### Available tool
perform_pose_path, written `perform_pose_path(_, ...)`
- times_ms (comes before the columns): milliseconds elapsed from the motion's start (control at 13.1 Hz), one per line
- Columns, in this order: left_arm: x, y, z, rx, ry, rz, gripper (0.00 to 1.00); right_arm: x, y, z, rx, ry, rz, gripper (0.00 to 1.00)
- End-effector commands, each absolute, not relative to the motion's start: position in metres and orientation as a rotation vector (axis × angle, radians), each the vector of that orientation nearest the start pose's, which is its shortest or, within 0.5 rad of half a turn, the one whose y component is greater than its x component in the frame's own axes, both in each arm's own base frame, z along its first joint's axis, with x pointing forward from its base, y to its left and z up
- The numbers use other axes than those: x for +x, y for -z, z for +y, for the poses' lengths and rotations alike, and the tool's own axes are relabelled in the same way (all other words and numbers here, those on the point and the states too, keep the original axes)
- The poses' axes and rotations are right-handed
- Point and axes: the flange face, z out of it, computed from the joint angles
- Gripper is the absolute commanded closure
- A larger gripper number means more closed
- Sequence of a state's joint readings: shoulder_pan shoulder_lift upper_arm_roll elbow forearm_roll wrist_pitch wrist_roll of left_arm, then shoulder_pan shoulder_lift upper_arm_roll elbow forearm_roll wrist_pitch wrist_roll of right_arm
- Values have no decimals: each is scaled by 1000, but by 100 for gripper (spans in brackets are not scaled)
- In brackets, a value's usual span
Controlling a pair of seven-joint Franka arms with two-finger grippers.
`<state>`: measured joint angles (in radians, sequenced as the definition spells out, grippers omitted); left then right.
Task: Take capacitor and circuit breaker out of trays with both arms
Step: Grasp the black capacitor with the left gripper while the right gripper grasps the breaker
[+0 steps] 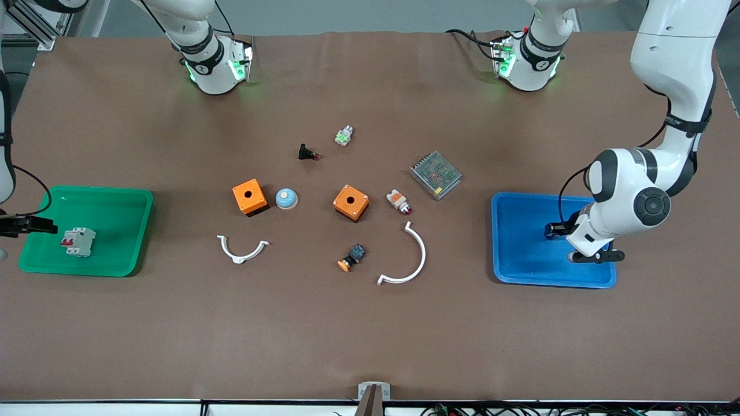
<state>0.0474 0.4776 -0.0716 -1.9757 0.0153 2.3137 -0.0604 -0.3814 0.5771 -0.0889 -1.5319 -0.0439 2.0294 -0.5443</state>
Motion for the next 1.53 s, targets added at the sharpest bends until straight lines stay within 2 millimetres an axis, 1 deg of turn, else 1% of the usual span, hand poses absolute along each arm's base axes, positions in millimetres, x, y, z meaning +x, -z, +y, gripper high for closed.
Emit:
perform_pose_path(0,595,-210,-17,-3153,-217,-50,47,624,-285,-317,-3118,-164,-164,0)
perform_pose_path(76,595,-206,-17,-3153,-224,-50,47,624,-276,-315,-3100,-162,-150,0)
perform_pose_path(229,595,-205,-17,-3153,-229,-50,53,629,-263,-315,-3109,-119,-144,0)
perform_pose_path(306,595,-206,-18,-3152,-227,-46,60,629,-256,-316,-3109,-119,-142,0)
perform_pose_path(382,595,-205,-18,-3152,-227,-46,69,628,-252,-317,-3107,-125,-139,0)
perform_pose_path(459,596,-207,-18,-3152,-222,-46,81,628,-249,-317,-3106,-133,-143,0)
perform_pose_path(535,597,-213,-19,-3154,-208,-46,98,627,-244,-317,-3104,-142,-144,1)
perform_pose_path(688,601,-237,-22,-3156,-159,-37,100,625,-237,-318,-3101,-154,-143,6)
perform_pose_path(841,603,-270,-31,-3161,-116,-22,100,623,-231,-319,-3101,-171,-146,12)
perform_pose_path(917,602,-287,-42,-3164,-109,-15,100,622,-229,-319,-3099,-182,-149,16)
perform_pose_path(994,601,-302,-54,-3166,-100,-47,100,621,-228,-321,-3099,-184,-144,24)
perform_pose_path(1070,600,-312,-72,-3170,-108,-88,100,622,-228,-321,-3101,-181,-146,32)
perform_pose_path(1146,599,-320,-95,-3178,-111,-115,100,622,-228,-321,-3101,-181,-146,39)
perform_pose_path(1223,599,-321,-114,-3186,-107,-126,100,622,-228,-321,-3101,-181,-146,45)
perform_pose_path(1299,603,-327,-130,-3198,-87,-152,100,621,-228,-321,-3100,-183,-146,53)
perform_pose_path(1376,605,-324,-152,-3204,-95,-189,100,622,-228,-321,-3102,-181,-143,61)
perform_pose_path(1452,605,-324,-171,-3206,-91,-218,100,622,-228,-321,-3102,-181,-143,69)
